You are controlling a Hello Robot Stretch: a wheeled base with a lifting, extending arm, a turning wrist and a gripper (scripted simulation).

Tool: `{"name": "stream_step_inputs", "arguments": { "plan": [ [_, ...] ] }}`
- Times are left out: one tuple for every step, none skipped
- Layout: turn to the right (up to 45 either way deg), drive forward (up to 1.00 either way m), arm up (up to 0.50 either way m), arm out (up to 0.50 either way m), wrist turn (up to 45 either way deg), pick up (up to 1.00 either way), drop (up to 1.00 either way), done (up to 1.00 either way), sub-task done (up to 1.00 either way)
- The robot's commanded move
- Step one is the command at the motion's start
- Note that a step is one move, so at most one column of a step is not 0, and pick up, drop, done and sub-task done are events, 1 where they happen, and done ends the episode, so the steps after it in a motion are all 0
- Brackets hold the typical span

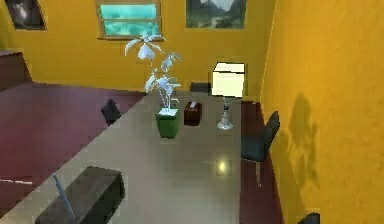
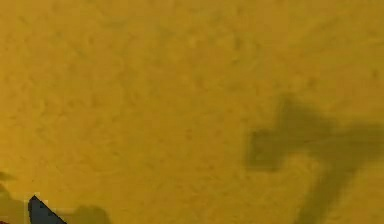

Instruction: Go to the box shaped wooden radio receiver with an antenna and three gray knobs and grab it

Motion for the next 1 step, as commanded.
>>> {"name": "stream_step_inputs", "arguments": {
  "plan": [
    [-45.0, 0.00, 0.00, 0.00, 0.0, 0.00, 0.00, 0.00, 0.00]
  ]
}}
